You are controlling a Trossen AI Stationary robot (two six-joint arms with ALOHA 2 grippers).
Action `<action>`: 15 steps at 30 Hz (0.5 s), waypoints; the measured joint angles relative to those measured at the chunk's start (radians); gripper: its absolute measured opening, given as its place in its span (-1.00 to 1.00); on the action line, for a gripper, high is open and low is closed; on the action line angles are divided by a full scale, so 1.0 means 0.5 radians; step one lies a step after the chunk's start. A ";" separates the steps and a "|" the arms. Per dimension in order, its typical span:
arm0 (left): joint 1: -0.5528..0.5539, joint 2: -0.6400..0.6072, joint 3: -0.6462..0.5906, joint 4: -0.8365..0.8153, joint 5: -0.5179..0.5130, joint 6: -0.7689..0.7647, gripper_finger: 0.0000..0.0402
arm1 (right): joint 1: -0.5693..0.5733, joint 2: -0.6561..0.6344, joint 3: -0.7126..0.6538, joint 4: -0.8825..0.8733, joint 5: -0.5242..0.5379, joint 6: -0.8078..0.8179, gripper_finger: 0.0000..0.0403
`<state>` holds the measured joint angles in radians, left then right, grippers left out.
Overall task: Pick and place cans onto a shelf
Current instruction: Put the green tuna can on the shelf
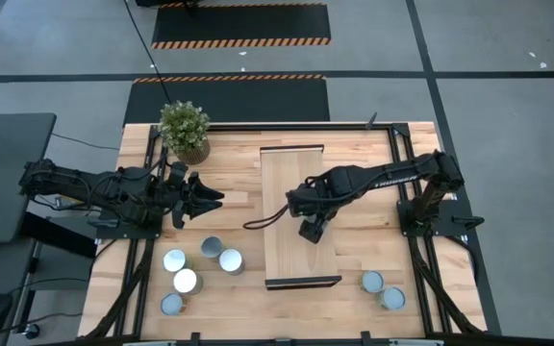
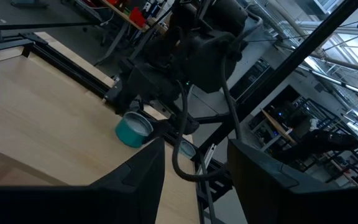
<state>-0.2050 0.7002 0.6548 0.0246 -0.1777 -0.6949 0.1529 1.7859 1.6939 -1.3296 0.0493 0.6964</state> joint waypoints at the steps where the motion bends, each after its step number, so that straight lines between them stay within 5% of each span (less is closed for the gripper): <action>1: 0.000 0.000 0.000 0.000 0.000 0.000 -0.10 | -0.008 0.000 0.000 -0.005 -0.020 0.000 0.96; 15: 0.000 0.000 0.000 0.000 0.000 0.000 -0.10 | -0.037 -0.004 0.002 0.055 0.019 -0.094 0.96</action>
<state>-0.2051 0.7002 0.6548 0.0246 -0.1776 -0.6949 0.1343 1.7840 1.6951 -1.3023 0.0590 0.6494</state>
